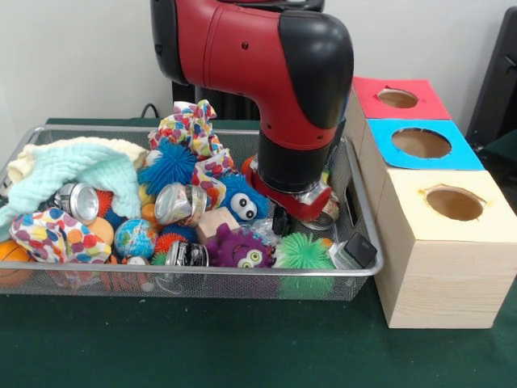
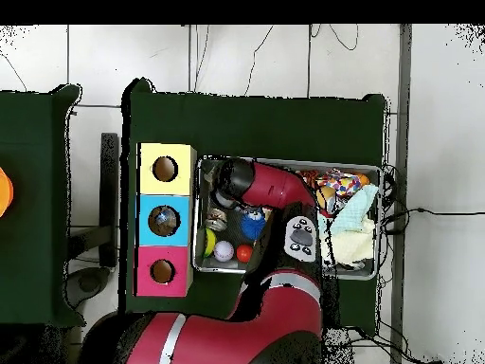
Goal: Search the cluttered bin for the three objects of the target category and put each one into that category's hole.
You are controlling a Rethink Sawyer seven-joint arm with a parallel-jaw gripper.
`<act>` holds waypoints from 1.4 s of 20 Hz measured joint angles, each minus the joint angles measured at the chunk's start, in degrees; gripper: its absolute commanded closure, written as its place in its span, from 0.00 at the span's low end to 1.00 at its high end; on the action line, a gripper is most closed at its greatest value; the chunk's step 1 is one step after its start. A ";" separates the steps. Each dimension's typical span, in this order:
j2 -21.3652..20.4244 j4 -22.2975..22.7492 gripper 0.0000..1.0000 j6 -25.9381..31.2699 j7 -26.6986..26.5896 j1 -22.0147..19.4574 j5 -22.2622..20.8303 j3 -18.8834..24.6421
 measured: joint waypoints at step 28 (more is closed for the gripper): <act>-5.15 -5.56 1.00 13.81 0.00 0.42 -0.90 -3.23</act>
